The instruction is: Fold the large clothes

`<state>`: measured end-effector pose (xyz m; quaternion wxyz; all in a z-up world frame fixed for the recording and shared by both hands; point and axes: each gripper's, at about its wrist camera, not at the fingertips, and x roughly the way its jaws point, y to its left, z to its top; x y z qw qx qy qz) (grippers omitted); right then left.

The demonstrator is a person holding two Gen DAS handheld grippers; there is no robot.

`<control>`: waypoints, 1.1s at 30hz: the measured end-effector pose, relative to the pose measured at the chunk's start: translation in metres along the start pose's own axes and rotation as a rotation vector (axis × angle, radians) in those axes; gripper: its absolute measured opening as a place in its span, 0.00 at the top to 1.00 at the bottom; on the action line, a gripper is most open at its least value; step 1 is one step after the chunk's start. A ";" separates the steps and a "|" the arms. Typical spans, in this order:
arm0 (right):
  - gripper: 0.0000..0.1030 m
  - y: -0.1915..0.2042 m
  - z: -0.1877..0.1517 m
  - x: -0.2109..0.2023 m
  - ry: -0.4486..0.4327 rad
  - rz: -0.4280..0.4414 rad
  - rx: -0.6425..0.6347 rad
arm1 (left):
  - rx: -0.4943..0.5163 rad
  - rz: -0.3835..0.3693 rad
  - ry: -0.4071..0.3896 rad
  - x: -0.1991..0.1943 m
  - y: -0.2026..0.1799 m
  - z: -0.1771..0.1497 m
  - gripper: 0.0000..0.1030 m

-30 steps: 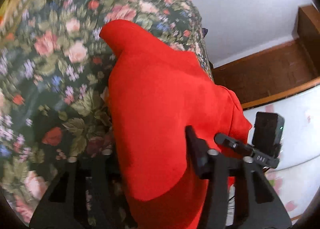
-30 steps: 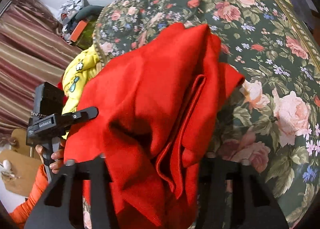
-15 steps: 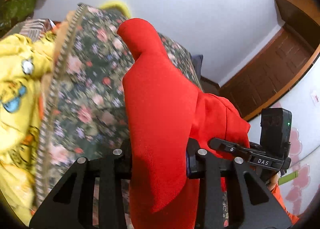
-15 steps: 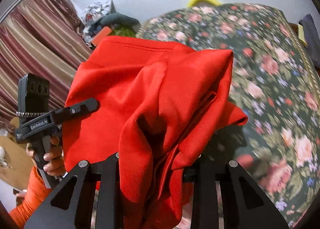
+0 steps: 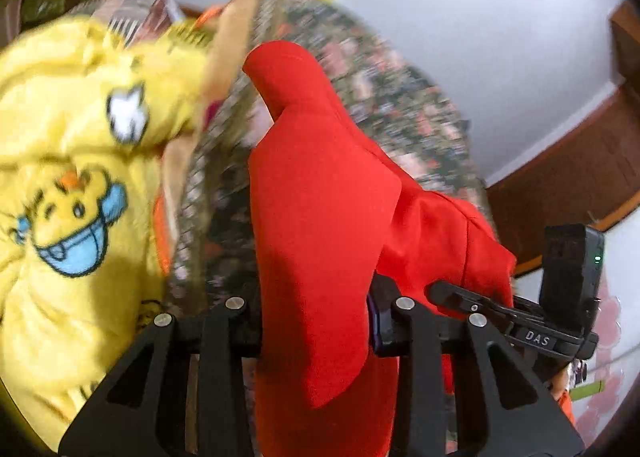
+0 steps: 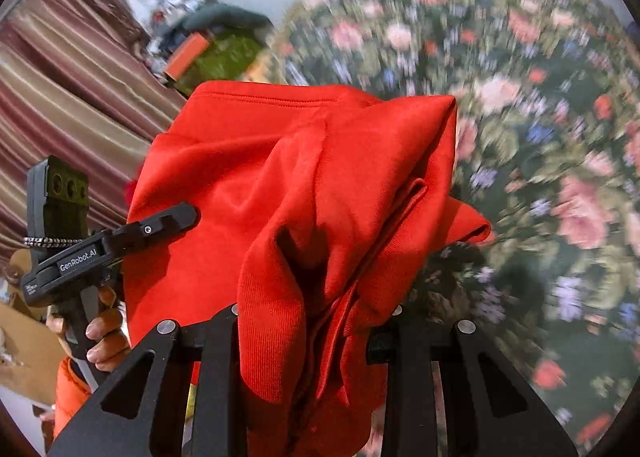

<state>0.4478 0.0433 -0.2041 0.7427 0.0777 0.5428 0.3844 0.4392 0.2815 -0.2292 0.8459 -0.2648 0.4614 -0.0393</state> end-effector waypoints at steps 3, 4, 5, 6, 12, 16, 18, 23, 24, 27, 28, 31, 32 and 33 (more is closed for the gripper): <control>0.76 -0.015 0.001 0.045 0.078 -0.049 0.001 | -0.035 0.042 0.059 0.038 0.031 -0.004 0.66; 0.76 -0.019 0.001 0.055 0.101 -0.060 0.000 | -0.046 0.054 0.086 0.052 0.043 -0.007 0.64; 0.76 -0.023 0.000 0.062 0.117 -0.080 -0.005 | -0.052 0.060 0.100 0.059 0.049 -0.010 0.63; 0.74 -0.029 -0.001 0.067 0.125 -0.100 -0.010 | -0.053 0.065 0.114 0.067 0.060 -0.015 0.58; 0.68 -0.033 -0.009 0.046 0.121 -0.102 -0.042 | 0.022 0.076 0.105 0.050 0.054 -0.031 0.50; 0.68 -0.006 -0.017 0.012 0.062 -0.225 -0.189 | 0.154 0.236 0.075 0.027 0.027 -0.039 0.47; 0.68 0.007 -0.023 -0.005 0.001 -0.282 -0.249 | 0.199 0.286 0.043 0.015 0.021 -0.040 0.47; 0.54 0.041 -0.031 -0.034 -0.134 -0.284 -0.336 | 0.255 0.296 -0.061 -0.020 -0.001 -0.048 0.43; 0.45 0.048 -0.031 -0.032 -0.138 -0.272 -0.352 | 0.267 0.300 -0.077 -0.023 -0.007 -0.050 0.39; 0.40 0.058 -0.037 -0.015 -0.105 -0.267 -0.400 | 0.301 0.341 -0.100 -0.021 -0.016 -0.058 0.33; 0.40 0.057 -0.039 -0.007 -0.084 -0.273 -0.407 | 0.312 0.362 -0.083 -0.012 -0.017 -0.061 0.33; 0.40 0.044 -0.047 0.021 0.013 -0.339 -0.409 | 0.332 0.437 -0.010 0.017 -0.013 -0.072 0.32; 0.40 0.037 -0.050 0.028 0.046 -0.374 -0.406 | 0.333 0.465 0.015 0.025 -0.008 -0.077 0.31; 0.40 0.030 -0.053 0.032 0.073 -0.404 -0.399 | 0.317 0.467 0.016 0.028 -0.001 -0.081 0.28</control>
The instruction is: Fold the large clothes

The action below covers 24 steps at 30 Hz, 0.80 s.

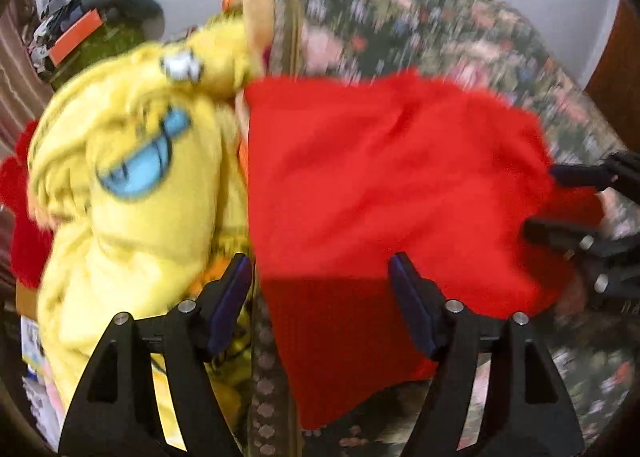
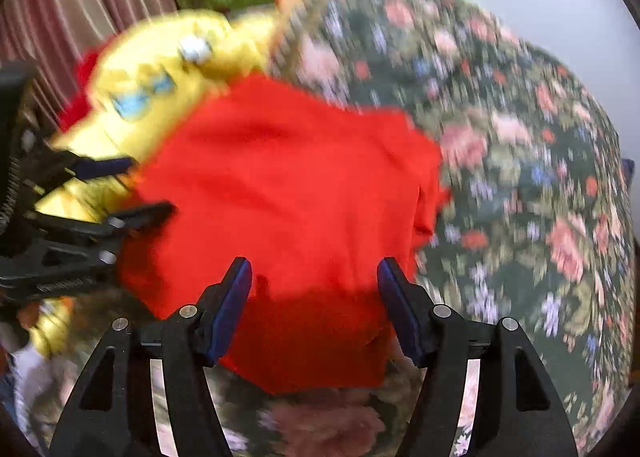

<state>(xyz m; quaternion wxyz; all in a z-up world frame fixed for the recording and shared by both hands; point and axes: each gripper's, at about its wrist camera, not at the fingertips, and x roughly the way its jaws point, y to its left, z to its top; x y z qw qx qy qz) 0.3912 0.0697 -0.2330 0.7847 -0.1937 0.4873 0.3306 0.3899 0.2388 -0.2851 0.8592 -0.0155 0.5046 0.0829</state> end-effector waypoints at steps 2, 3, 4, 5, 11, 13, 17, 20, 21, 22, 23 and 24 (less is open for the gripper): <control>0.40 -0.009 -0.013 0.000 0.027 0.013 0.012 | -0.050 -0.032 -0.021 -0.004 0.011 -0.009 0.20; 0.40 -0.014 -0.019 -0.006 0.015 0.032 0.021 | -0.072 -0.046 -0.013 -0.006 0.016 -0.013 0.18; 0.40 -0.018 -0.023 -0.012 0.008 0.035 0.028 | -0.081 -0.052 -0.006 -0.007 0.019 -0.016 0.18; 0.40 -0.022 -0.027 -0.019 0.002 0.025 0.037 | -0.084 -0.054 -0.001 -0.010 0.022 -0.021 0.18; 0.40 -0.029 -0.042 -0.067 -0.052 0.022 0.089 | -0.037 0.036 0.013 -0.045 0.016 -0.041 0.18; 0.40 -0.028 -0.043 -0.088 -0.095 0.034 0.106 | -0.023 0.047 -0.022 -0.070 0.011 -0.045 0.18; 0.40 -0.015 -0.049 -0.150 -0.222 0.069 0.130 | -0.021 0.029 -0.126 -0.130 0.001 -0.047 0.18; 0.40 -0.005 -0.055 -0.198 -0.327 0.095 0.144 | -0.034 0.003 -0.241 -0.192 -0.007 -0.051 0.18; 0.40 0.001 -0.059 -0.221 -0.377 0.098 0.145 | -0.036 -0.004 -0.275 -0.210 -0.009 -0.052 0.18; 0.40 0.006 -0.061 -0.236 -0.415 0.097 0.145 | -0.038 -0.009 -0.313 -0.229 -0.013 -0.053 0.18; 0.40 0.011 -0.065 -0.254 -0.460 0.100 0.142 | -0.038 -0.008 -0.351 -0.247 -0.017 -0.055 0.18; 0.40 0.018 -0.071 -0.274 -0.512 0.104 0.136 | -0.034 -0.003 -0.404 -0.270 -0.022 -0.059 0.18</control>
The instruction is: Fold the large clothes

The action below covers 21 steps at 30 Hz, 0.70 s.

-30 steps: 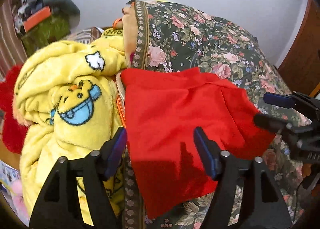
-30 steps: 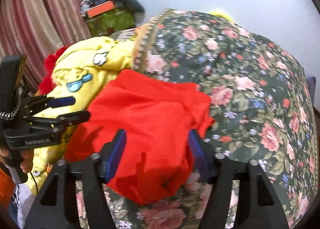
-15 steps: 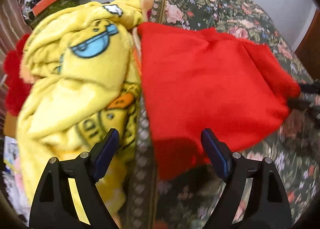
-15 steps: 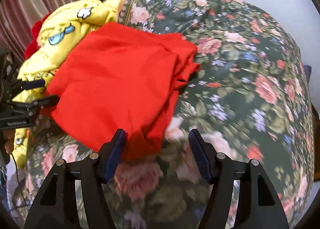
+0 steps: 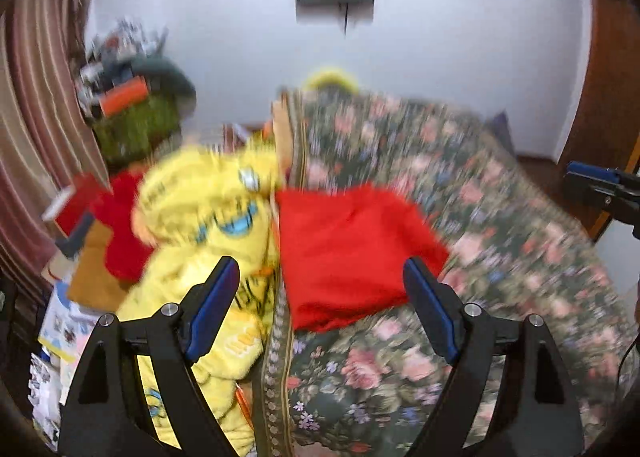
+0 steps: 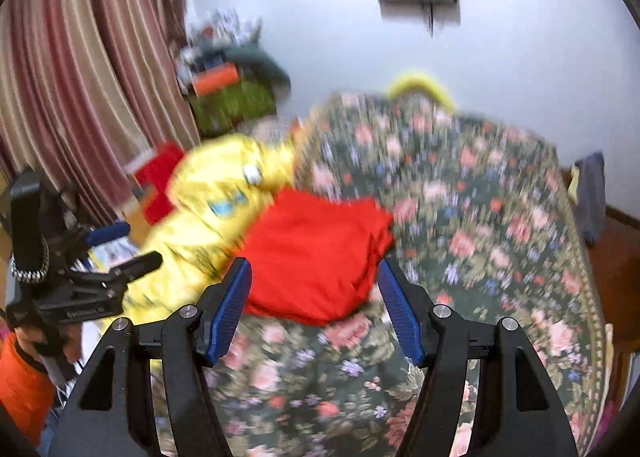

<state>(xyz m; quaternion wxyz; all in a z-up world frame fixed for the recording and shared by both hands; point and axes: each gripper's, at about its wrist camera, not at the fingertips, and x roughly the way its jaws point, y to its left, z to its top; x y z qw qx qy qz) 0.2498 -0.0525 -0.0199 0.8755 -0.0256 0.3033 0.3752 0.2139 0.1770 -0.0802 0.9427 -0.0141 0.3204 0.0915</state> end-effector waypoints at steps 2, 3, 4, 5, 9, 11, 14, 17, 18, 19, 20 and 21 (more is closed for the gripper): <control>0.40 0.012 0.005 -0.031 -0.093 0.001 -0.016 | 0.008 0.007 -0.101 -0.042 -0.011 0.008 0.18; 0.40 0.020 0.006 -0.048 -0.141 -0.004 -0.026 | 0.010 0.005 -0.139 -0.058 -0.015 0.010 0.18; 0.40 0.026 0.005 -0.061 -0.180 -0.012 -0.032 | 0.009 0.000 -0.193 -0.081 -0.019 0.012 0.18; 0.40 0.033 0.004 -0.075 -0.224 -0.022 -0.038 | 0.006 -0.005 -0.222 -0.094 -0.022 0.012 0.18; 0.40 0.067 -0.009 -0.129 -0.393 -0.082 -0.093 | 0.001 -0.008 -0.371 -0.161 -0.036 0.005 0.18; 0.40 0.079 -0.017 -0.144 -0.447 -0.099 -0.110 | -0.006 -0.009 -0.422 -0.184 -0.041 -0.001 0.18; 0.39 0.092 -0.027 -0.158 -0.489 -0.100 -0.118 | -0.011 -0.006 -0.492 -0.215 -0.048 -0.013 0.18; 0.34 0.100 -0.033 -0.160 -0.499 -0.096 -0.108 | -0.022 -0.006 -0.516 -0.230 -0.051 -0.022 0.18; 0.29 0.099 -0.034 -0.158 -0.500 -0.093 -0.101 | -0.026 -0.011 -0.519 -0.234 -0.052 -0.025 0.18; 0.26 0.099 -0.034 -0.157 -0.502 -0.090 -0.094 | -0.028 -0.013 -0.521 -0.237 -0.052 -0.028 0.18; 0.20 0.099 -0.035 -0.155 -0.503 -0.091 -0.088 | -0.029 -0.011 -0.523 -0.241 -0.053 -0.031 0.17; 0.15 0.099 -0.035 -0.153 -0.503 -0.096 -0.083 | -0.029 -0.003 -0.526 -0.243 -0.054 -0.034 0.15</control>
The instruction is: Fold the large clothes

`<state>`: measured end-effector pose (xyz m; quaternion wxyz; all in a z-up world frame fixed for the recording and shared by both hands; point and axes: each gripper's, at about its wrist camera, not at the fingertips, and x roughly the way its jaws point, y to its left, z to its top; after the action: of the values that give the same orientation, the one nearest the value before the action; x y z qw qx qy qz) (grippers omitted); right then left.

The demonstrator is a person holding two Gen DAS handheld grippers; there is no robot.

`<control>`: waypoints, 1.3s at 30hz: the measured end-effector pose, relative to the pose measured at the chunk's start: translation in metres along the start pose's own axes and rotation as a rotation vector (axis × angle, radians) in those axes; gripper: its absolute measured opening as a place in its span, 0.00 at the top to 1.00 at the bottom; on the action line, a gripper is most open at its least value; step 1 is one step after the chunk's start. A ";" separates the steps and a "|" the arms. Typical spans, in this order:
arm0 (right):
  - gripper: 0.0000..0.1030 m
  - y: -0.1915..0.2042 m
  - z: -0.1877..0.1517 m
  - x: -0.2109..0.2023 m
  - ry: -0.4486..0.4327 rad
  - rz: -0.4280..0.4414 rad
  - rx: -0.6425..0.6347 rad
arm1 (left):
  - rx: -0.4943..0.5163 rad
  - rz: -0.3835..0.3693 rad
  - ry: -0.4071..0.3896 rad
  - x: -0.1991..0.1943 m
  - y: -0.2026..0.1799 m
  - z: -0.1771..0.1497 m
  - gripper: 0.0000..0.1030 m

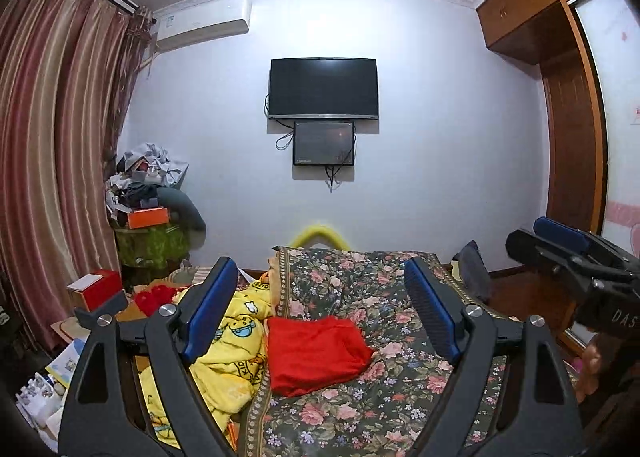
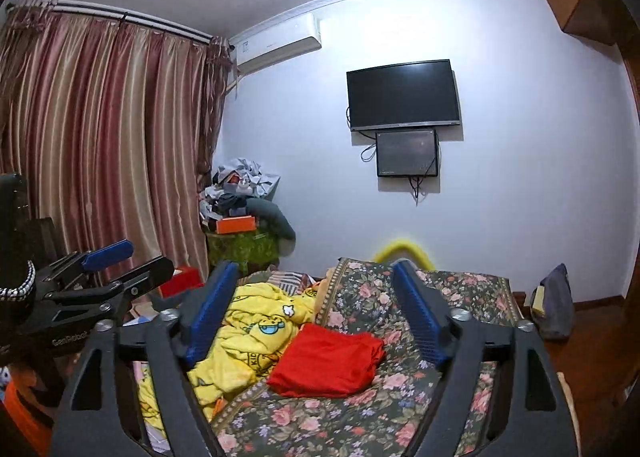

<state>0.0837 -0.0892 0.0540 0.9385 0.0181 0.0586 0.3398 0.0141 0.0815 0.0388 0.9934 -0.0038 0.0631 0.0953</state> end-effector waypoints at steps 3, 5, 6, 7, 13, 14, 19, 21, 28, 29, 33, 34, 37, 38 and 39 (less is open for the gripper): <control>0.01 0.002 -0.002 -0.001 -0.004 -0.035 -0.002 | 0.013 0.034 -0.016 -0.007 -0.003 -0.003 0.04; 0.00 0.005 -0.001 -0.007 -0.010 -0.052 -0.009 | 0.024 0.043 -0.022 -0.009 -0.004 -0.005 0.03; 0.00 0.006 0.000 -0.009 -0.008 -0.055 -0.014 | 0.029 0.046 -0.022 -0.010 -0.005 -0.006 0.03; 0.00 0.006 0.000 -0.009 -0.005 -0.055 -0.016 | 0.032 0.049 -0.020 -0.010 -0.005 -0.006 0.02; 0.00 0.007 -0.004 -0.012 0.002 -0.067 -0.016 | 0.017 0.043 -0.012 -0.010 -0.003 -0.008 0.02; 0.00 0.007 -0.004 -0.012 0.005 -0.067 -0.014 | 0.012 0.041 -0.011 -0.009 0.000 -0.007 0.02; 0.00 0.008 -0.009 -0.015 0.015 -0.070 -0.013 | 0.002 0.041 -0.005 -0.008 0.003 -0.010 0.01; 0.00 0.007 -0.008 -0.015 0.018 -0.070 -0.011 | 0.001 0.041 -0.002 -0.007 0.002 -0.011 0.01; 0.00 0.008 -0.009 -0.017 0.030 -0.068 -0.008 | -0.005 0.040 0.007 -0.005 0.001 -0.013 0.01; 0.00 0.008 -0.010 -0.017 0.031 -0.070 -0.007 | -0.005 0.039 0.008 -0.004 0.001 -0.013 0.01; 0.00 0.006 -0.007 -0.019 0.037 -0.065 0.003 | -0.003 0.042 0.009 -0.003 0.000 -0.015 0.01; 0.00 0.005 -0.007 -0.019 0.038 -0.063 0.005 | -0.003 0.044 0.009 -0.003 0.000 -0.015 0.01; 0.00 0.004 -0.006 -0.020 0.038 -0.062 0.008 | -0.002 0.040 0.009 -0.004 0.000 -0.015 0.01; 0.00 0.003 -0.006 -0.020 0.038 -0.060 0.008 | -0.001 0.039 0.008 -0.004 0.000 -0.016 0.01; 0.00 0.003 -0.005 -0.020 0.039 -0.060 0.009 | 0.001 0.039 0.008 -0.003 0.000 -0.016 0.01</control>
<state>0.0658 -0.0999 0.0514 0.9469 0.0136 0.0790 0.3113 0.0087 0.0806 0.0232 0.9911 -0.0024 0.0674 0.1146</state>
